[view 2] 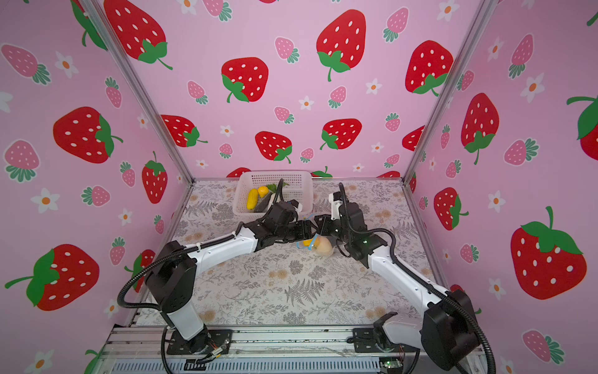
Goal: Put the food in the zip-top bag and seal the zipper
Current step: 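Open the left gripper to drop the fruit into the bag, then grasp the blue zipper edge near the yellow slider with the left gripper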
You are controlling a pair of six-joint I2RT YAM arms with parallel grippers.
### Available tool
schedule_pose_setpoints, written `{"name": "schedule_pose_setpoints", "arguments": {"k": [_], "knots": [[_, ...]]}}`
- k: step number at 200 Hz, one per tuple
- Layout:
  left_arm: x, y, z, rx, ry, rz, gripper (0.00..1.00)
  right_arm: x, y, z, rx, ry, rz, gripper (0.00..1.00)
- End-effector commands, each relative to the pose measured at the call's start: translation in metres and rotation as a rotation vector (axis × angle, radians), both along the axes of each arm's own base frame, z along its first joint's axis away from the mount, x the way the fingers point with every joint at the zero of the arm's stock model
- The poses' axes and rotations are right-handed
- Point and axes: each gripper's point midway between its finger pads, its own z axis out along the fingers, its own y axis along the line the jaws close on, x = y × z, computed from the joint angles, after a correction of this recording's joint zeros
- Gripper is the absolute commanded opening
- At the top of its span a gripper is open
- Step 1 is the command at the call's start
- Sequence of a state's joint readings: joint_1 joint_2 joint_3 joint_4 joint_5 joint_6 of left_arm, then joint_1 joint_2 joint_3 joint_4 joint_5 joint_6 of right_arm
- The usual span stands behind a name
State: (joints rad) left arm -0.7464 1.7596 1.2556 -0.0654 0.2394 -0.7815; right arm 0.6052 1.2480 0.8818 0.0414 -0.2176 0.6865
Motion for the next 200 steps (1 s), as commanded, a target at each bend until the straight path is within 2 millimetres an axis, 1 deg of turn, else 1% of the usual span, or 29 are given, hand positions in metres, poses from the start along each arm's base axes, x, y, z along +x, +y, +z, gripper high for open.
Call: {"name": "schedule_pose_setpoints", "arguments": {"k": [1,29,71,106,117,143,164,175,200], "knots": [[0.003,-0.003,0.015,-0.013,-0.031,-0.004,0.71,0.001,0.001,0.030,0.030,-0.061,0.000,0.07],[0.004,0.009,0.024,-0.004,-0.058,0.015,0.70,0.001,-0.005,0.037,0.022,-0.076,-0.008,0.07],[0.011,0.033,0.027,-0.001,-0.067,0.060,0.69,0.001,-0.009,0.045,0.025,-0.103,0.006,0.07],[0.016,0.054,0.018,0.022,-0.073,0.101,0.68,0.000,-0.010,0.050,0.028,-0.118,0.025,0.07],[0.016,0.058,0.015,0.028,-0.086,0.099,0.67,0.000,-0.010,0.051,0.031,-0.125,0.031,0.07],[0.016,0.053,0.007,0.043,-0.115,0.041,0.65,0.000,-0.010,0.054,0.040,-0.128,0.044,0.07],[0.023,0.052,0.000,0.069,-0.125,0.044,0.62,-0.002,-0.008,0.056,0.050,-0.129,0.061,0.07],[0.030,0.053,0.001,0.077,-0.139,0.055,0.61,-0.003,-0.007,0.055,0.053,-0.127,0.067,0.07],[0.037,0.041,0.014,0.061,-0.165,0.024,0.62,-0.005,-0.007,0.053,0.056,-0.121,0.076,0.07]]}}
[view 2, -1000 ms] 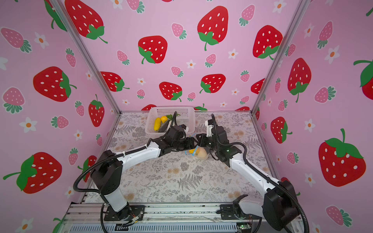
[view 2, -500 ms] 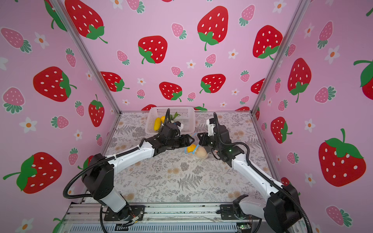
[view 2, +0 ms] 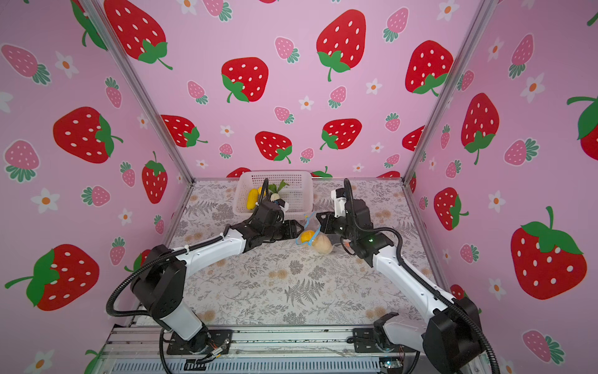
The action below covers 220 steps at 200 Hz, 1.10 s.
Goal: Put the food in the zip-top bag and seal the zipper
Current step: 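Grasp the blue zipper edge near the yellow slider with the left gripper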
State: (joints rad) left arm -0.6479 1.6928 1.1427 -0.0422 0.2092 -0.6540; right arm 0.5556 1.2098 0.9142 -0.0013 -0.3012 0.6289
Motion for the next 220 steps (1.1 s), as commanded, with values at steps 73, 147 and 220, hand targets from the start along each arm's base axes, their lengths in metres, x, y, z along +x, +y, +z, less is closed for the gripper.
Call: {"name": "schedule_pose_setpoints", "arguments": {"k": [73,147,220], "knots": [[0.023,-0.028,0.023,-0.018,-0.078,-0.062,0.44,-0.005,-0.001,0.035,0.057,-0.080,0.033,0.07],[0.022,-0.038,0.039,-0.055,-0.082,-0.081,0.12,-0.003,-0.013,0.041,0.044,-0.099,0.012,0.08],[0.011,-0.044,0.064,-0.057,-0.088,-0.107,0.00,0.000,-0.038,0.046,0.020,-0.123,-0.034,0.09]]}}
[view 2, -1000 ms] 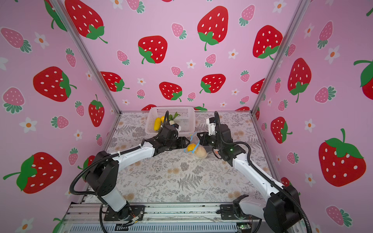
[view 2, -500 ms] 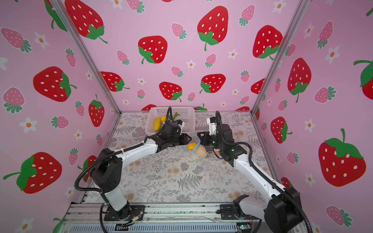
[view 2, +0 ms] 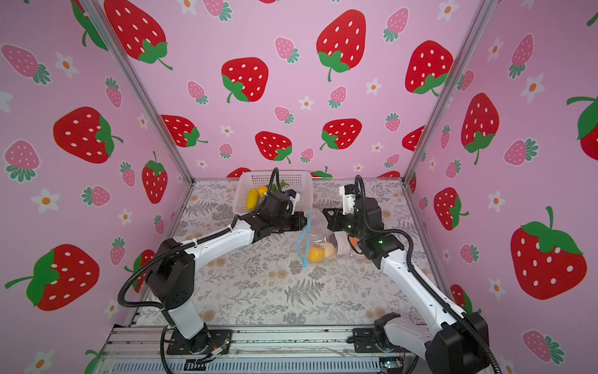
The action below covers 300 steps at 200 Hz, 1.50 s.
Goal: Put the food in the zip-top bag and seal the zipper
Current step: 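Grasp the blue zipper edge near the yellow slider with the left gripper, then regrasp the zipper's far end with the right gripper while the left gripper holds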
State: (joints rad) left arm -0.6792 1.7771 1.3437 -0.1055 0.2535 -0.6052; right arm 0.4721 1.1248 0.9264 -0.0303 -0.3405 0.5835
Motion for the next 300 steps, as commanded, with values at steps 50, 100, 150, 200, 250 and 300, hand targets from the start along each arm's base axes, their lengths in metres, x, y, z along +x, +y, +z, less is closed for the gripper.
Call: {"name": "schedule_pose_setpoints", "arguments": {"k": [50,100,150,200,250,300], "knots": [[-0.005,-0.009,0.025,-0.025,-0.010,-0.008,0.00,-0.017,-0.016,-0.007,-0.064,0.033,-0.006,0.22],[-0.007,-0.005,0.034,-0.046,0.004,0.023,0.00,-0.056,-0.007,-0.049,-0.372,0.079,-0.135,0.43],[-0.007,-0.005,0.040,-0.099,0.030,0.031,0.00,-0.087,0.002,-0.053,-0.518,0.005,-0.275,0.61],[-0.009,-0.004,0.037,-0.126,0.043,0.032,0.00,-0.094,0.039,-0.072,-0.613,-0.011,-0.370,0.71],[-0.012,0.001,0.035,-0.140,0.046,0.037,0.00,-0.085,0.034,-0.096,-0.779,0.010,-0.490,0.58],[-0.013,0.005,0.034,-0.142,0.048,0.042,0.00,-0.081,0.034,-0.107,-0.858,0.022,-0.555,0.45]]}}
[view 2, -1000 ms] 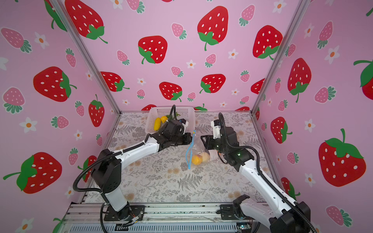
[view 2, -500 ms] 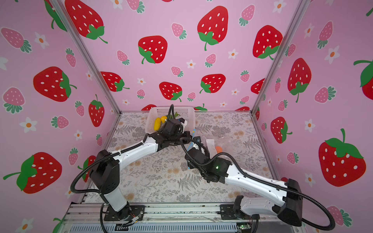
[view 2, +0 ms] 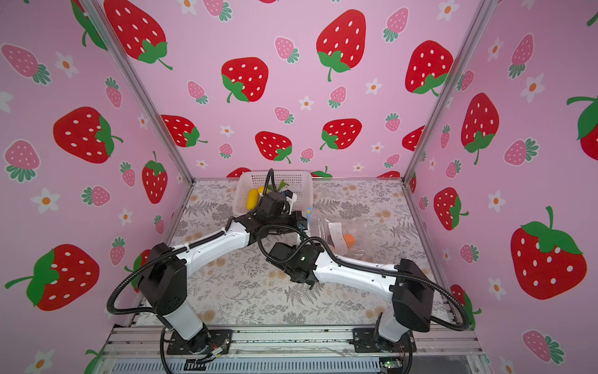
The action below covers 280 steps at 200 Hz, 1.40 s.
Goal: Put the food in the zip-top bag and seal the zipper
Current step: 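Regrasp the zipper's far end with the right gripper while the left gripper holds, then open the left gripper off the zipper while the right gripper holds the bag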
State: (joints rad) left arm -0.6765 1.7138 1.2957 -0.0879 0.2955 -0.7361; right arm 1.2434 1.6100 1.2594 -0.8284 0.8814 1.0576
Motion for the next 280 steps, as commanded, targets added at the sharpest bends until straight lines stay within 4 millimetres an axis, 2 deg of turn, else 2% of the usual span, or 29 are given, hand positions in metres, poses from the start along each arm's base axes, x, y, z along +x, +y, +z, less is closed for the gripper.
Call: {"name": "schedule_pose_setpoints", "arguments": {"k": [1,44,76,96,135,140,143,162,191,206,256,280], "knots": [[0.000,0.002,0.019,-0.044,-0.032,0.004,0.00,0.000,-0.015,0.005,-0.049,-0.029,-0.061,0.44],[0.000,0.003,0.015,-0.041,-0.028,0.009,0.00,0.000,-0.018,0.013,-0.031,-0.047,-0.062,0.21],[0.000,0.003,0.012,-0.041,-0.018,0.010,0.00,0.002,-0.022,0.014,0.005,-0.048,-0.044,0.13],[0.000,0.003,0.014,-0.041,-0.025,0.008,0.00,0.006,-0.027,0.020,0.046,-0.044,-0.027,0.00],[0.003,0.000,0.027,-0.050,-0.040,-0.010,0.00,0.014,-0.032,0.050,0.148,-0.081,0.050,0.00],[0.002,-0.001,0.029,-0.050,-0.045,-0.017,0.04,0.016,-0.033,0.053,0.152,-0.081,0.054,0.00],[0.002,-0.001,0.031,-0.050,-0.047,-0.021,0.11,0.017,-0.035,0.055,0.154,-0.082,0.055,0.00],[0.000,-0.001,0.040,-0.051,-0.070,-0.033,0.38,0.026,-0.043,0.069,0.155,-0.085,0.058,0.00],[-0.001,0.003,0.061,-0.063,-0.117,-0.036,0.60,0.042,-0.053,0.093,0.149,-0.106,0.054,0.00],[0.000,0.005,0.069,-0.065,-0.130,-0.034,0.65,0.049,-0.060,0.103,0.142,-0.117,0.044,0.00],[0.002,0.013,0.090,-0.077,-0.160,-0.033,0.71,0.063,-0.077,0.153,0.151,-0.168,0.021,0.00],[0.000,0.007,0.102,-0.110,-0.165,-0.068,0.71,0.066,-0.083,0.165,0.147,-0.183,0.013,0.00]]}}
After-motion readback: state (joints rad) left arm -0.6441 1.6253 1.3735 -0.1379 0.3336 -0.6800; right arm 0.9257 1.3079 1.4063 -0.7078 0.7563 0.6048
